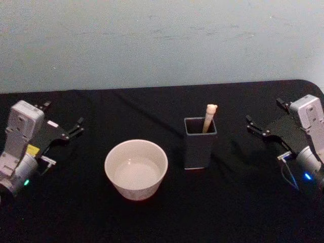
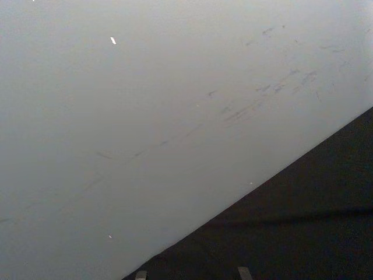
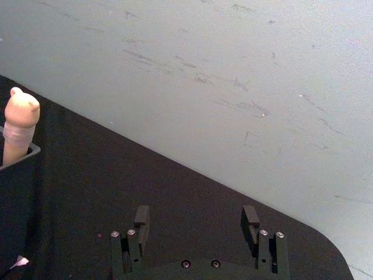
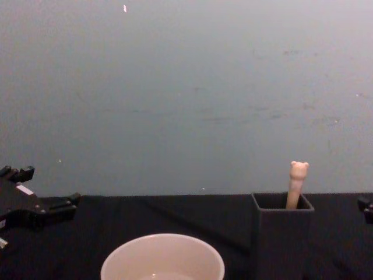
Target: Pick up the stirring spoon with one hand, stir inside the cup, then place it back in its original position.
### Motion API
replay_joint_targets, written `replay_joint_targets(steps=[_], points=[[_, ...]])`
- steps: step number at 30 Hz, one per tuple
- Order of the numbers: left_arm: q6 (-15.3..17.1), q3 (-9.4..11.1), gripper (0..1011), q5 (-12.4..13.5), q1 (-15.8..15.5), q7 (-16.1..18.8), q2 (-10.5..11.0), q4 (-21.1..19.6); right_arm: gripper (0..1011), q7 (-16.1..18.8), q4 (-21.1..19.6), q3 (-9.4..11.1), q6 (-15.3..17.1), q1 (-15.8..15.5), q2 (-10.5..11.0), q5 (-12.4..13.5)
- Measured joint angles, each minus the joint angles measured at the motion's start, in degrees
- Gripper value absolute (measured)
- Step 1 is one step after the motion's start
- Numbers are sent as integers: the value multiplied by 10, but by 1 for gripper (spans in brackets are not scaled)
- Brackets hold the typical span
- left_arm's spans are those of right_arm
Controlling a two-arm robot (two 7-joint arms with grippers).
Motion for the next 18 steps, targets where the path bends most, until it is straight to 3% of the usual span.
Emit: replay_joint_targets(steps=[18], points=[[0, 0, 1001, 0, 0, 0, 0, 0, 1002, 0, 0, 0, 0, 0, 0, 0]])
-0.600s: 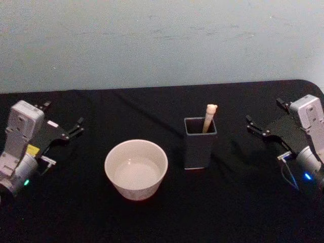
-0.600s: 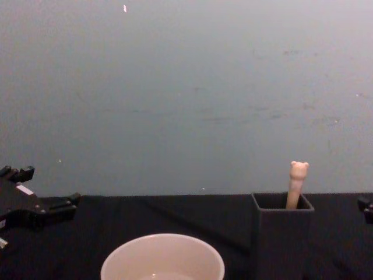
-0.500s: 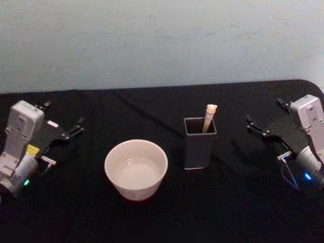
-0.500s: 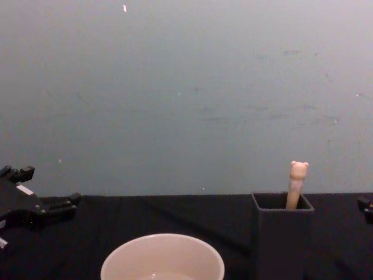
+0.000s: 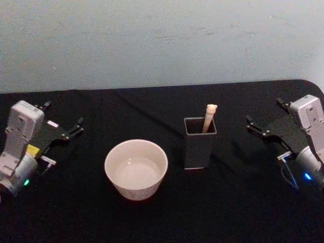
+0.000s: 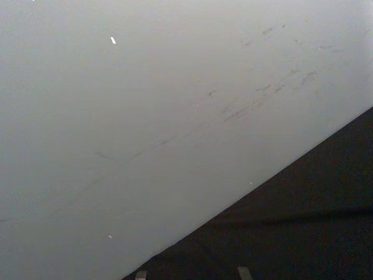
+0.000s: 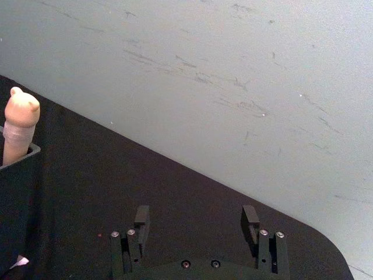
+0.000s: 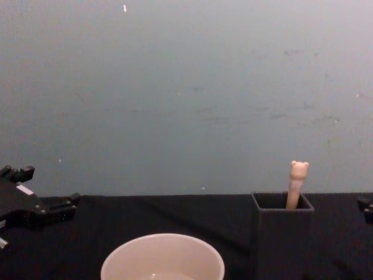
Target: Pick up the stirring spoon with one hand, stir inside the cup, then place it back in its original position.
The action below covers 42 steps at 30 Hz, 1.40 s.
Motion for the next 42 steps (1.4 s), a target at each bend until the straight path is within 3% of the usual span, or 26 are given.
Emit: replay_joint_targets(steps=[21, 28, 33, 38, 42], points=[[0, 0, 1001, 0, 0, 0, 0, 0, 1002, 0, 0, 0, 0, 0, 0, 0], [0, 0, 1001, 0, 0, 0, 0, 0, 1002, 19, -8, 16, 4, -6, -3, 9], [0, 0, 1001, 0, 0, 0, 0, 0, 1000, 50, -33, 32, 17, -19, 6, 37], [0, 0, 1001, 0, 0, 0, 0, 0, 1002, 118, -84, 57, 34, -49, 34, 94], [0, 0, 1001, 0, 0, 0, 0, 0, 1002, 156, -105, 67, 44, -63, 47, 124]])
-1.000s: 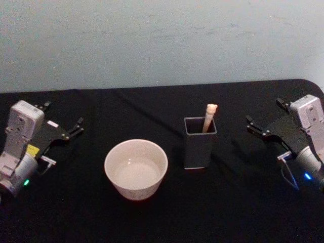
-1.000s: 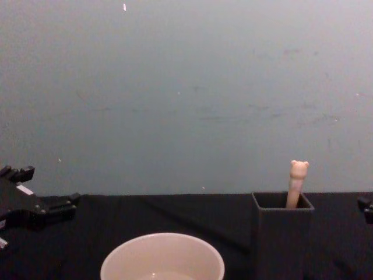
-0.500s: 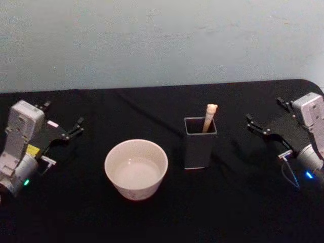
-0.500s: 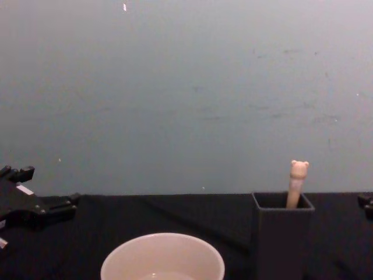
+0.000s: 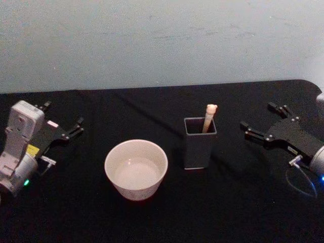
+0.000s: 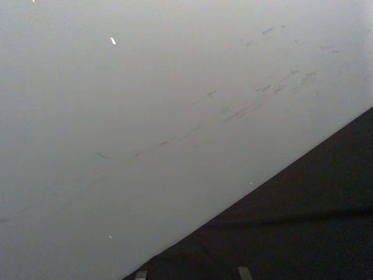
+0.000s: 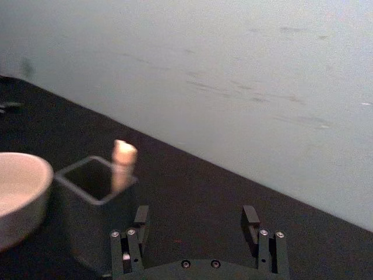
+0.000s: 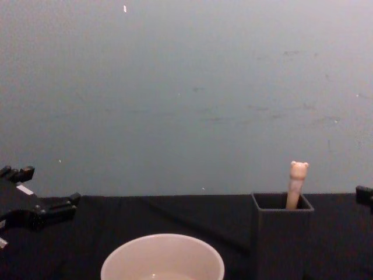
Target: Pick up the stirring spoon with one hand, stir inside the cup, then place it back in its original position.
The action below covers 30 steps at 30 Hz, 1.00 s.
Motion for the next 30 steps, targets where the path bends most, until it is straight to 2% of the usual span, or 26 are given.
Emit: replay_joint_targets(steps=[3, 7, 16, 30], points=[[0, 0, 1001, 0, 0, 0, 0, 0, 1002, 46, -16, 6, 7, -9, 10, 27], [0, 0, 1001, 0, 0, 0, 0, 0, 1002, 72, -19, 5, 16, -6, 8, 36], [0, 0, 1001, 0, 0, 0, 0, 0, 1002, 92, -5, -6, 38, 20, -19, 30], [0, 0, 1001, 0, 0, 0, 0, 0, 1002, 120, 42, -27, 69, 76, -69, 9]])
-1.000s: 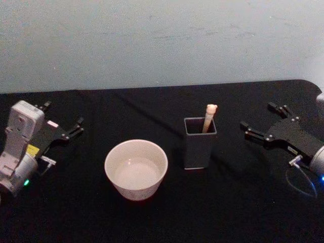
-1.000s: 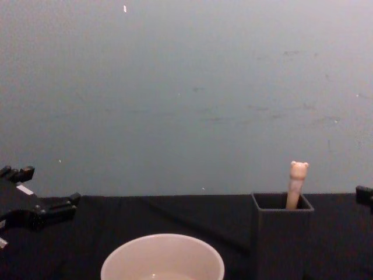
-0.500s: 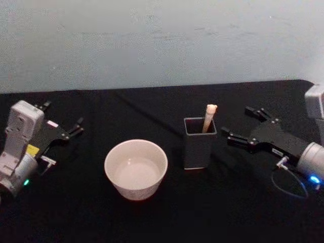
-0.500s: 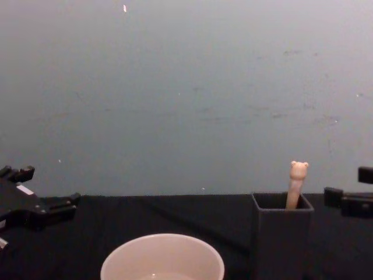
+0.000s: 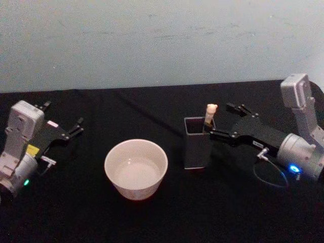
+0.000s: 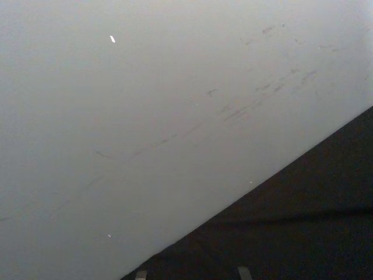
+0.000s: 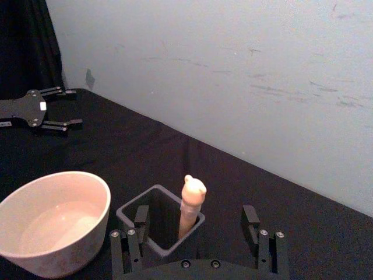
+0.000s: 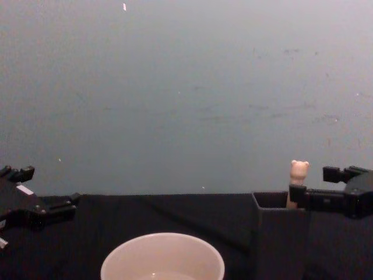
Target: Pick up the stirring spoon with one hand, stir inside the cup, then place it back in its original position.
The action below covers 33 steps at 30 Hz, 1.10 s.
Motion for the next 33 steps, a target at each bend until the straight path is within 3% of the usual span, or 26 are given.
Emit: replay_joint_targets(steps=[13, 33], points=[[0, 0, 1001, 0, 0, 0, 0, 0, 1002, 11, 39, -6, 5, 34, -29, -16], [0, 0, 1001, 0, 0, 0, 0, 0, 1002, 22, 56, -5, 14, 49, -41, -14]])
